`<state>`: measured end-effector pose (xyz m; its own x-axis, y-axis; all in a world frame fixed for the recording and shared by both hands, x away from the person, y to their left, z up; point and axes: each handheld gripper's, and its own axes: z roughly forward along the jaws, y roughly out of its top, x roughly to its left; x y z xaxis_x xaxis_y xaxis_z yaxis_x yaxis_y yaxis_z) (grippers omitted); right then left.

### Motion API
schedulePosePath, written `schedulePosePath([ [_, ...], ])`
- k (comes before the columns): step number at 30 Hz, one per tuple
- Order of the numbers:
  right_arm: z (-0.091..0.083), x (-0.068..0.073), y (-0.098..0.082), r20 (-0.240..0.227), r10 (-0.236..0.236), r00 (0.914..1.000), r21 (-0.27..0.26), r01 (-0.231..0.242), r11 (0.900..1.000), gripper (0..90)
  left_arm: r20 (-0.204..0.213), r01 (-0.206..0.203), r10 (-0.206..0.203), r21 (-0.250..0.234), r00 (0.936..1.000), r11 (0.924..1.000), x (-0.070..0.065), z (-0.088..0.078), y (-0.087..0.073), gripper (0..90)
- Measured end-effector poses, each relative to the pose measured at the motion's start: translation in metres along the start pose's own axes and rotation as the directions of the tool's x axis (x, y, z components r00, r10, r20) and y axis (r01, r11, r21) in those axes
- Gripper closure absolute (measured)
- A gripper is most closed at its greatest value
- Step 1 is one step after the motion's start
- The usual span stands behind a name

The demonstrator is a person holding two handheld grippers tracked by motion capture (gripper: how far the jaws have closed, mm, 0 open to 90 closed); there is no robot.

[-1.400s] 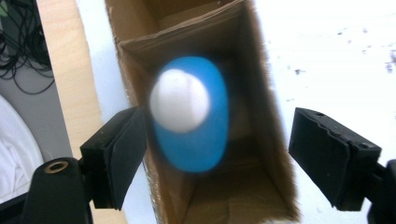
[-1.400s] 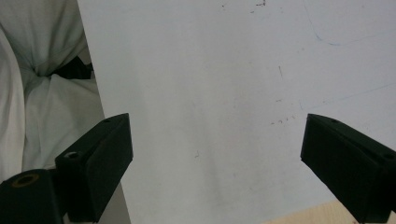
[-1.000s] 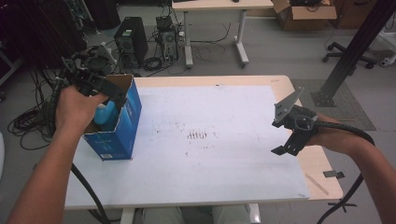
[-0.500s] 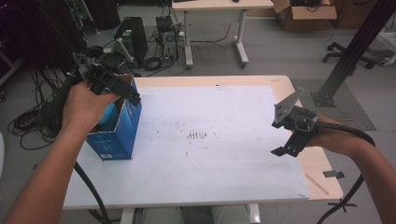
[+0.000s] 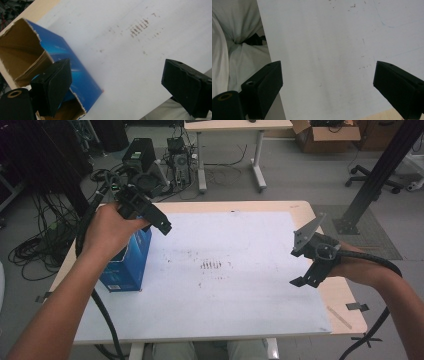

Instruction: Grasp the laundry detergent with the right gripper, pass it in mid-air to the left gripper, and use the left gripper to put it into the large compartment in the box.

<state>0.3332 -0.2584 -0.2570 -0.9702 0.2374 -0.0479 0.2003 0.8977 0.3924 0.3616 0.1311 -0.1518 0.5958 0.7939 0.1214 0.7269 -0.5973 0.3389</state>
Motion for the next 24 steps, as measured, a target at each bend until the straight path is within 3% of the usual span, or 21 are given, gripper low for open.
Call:
schedulePosePath([
  [10,0.0,-0.003,0.002,0.0,0.006,1.0,0.004,-0.006,1.0,8.6,0.032,-0.088,0.088,0.009,0.9956,0.9961,-0.014,0.005,0.014,10.0],
  [14,-0.001,-0.004,0.004,0.0,0.01,1.0,0.002,-0.01,1.0,8.6,0.053,-0.143,0.142,0.01,0.9884,0.9897,-0.021,0.011,0.02,9.3],
  [21,-0.001,-0.005,0.006,-0.002,0.011,0.9999,0.006,-0.011,1.0,8.6,0.075,-0.195,0.193,0.011,0.9783,0.9808,-0.028,0.016,0.025,9.4],
  [24,-0.001,-0.006,0.007,-0.004,0.011,0.9999,0.006,-0.011,1.0,8.6,0.085,-0.232,0.23,0.015,0.9694,0.9725,-0.032,0.018,0.028,9.3],
])
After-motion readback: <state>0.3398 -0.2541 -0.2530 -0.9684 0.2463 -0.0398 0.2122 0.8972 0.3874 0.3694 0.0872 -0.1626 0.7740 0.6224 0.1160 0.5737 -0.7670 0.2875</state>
